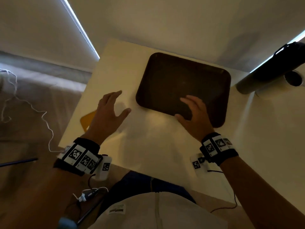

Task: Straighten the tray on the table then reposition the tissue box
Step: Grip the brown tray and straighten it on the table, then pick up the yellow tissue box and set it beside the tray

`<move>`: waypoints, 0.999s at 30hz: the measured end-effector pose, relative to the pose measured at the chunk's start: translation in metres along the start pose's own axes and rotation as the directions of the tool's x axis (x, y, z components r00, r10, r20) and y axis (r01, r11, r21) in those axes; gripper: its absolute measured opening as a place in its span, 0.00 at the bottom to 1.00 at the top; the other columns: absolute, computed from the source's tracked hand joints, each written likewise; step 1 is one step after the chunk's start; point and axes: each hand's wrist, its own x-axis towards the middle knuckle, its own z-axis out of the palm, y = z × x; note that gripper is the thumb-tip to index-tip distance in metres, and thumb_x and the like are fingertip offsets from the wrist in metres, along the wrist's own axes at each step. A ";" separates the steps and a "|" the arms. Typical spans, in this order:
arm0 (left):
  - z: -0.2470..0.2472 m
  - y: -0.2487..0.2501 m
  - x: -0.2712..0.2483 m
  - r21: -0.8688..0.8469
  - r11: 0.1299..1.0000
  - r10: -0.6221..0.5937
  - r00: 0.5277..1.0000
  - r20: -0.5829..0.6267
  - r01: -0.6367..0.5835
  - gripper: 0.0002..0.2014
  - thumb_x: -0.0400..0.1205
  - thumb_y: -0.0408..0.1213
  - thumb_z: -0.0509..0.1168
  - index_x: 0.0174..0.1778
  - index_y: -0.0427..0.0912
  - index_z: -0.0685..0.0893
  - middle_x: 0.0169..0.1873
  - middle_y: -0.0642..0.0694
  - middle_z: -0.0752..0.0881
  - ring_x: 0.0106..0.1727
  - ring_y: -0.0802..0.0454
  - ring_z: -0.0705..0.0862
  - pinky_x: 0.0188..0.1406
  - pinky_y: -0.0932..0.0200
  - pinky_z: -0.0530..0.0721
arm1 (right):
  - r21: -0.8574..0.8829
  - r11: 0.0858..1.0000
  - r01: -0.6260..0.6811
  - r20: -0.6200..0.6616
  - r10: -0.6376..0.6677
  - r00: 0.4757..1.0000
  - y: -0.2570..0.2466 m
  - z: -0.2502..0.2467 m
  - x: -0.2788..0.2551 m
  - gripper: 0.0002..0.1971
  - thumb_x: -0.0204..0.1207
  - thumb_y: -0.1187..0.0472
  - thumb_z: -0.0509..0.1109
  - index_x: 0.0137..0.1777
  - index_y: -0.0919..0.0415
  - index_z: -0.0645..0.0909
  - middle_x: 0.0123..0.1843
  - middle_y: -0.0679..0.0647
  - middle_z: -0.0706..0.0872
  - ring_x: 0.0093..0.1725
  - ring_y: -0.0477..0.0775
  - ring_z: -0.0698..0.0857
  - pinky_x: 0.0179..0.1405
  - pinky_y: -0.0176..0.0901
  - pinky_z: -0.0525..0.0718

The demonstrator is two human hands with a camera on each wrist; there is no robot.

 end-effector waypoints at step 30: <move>-0.077 -0.201 -0.001 -0.326 0.945 0.210 0.830 0.516 -0.036 0.51 0.66 0.51 0.83 0.84 0.49 0.65 0.76 0.55 0.72 0.75 0.60 0.73 0.68 0.78 0.73 | 0.147 0.942 -0.303 0.439 0.212 0.873 -0.167 0.194 0.004 0.57 0.56 0.44 0.86 0.82 0.53 0.59 0.77 0.51 0.73 0.71 0.49 0.74 0.70 0.47 0.74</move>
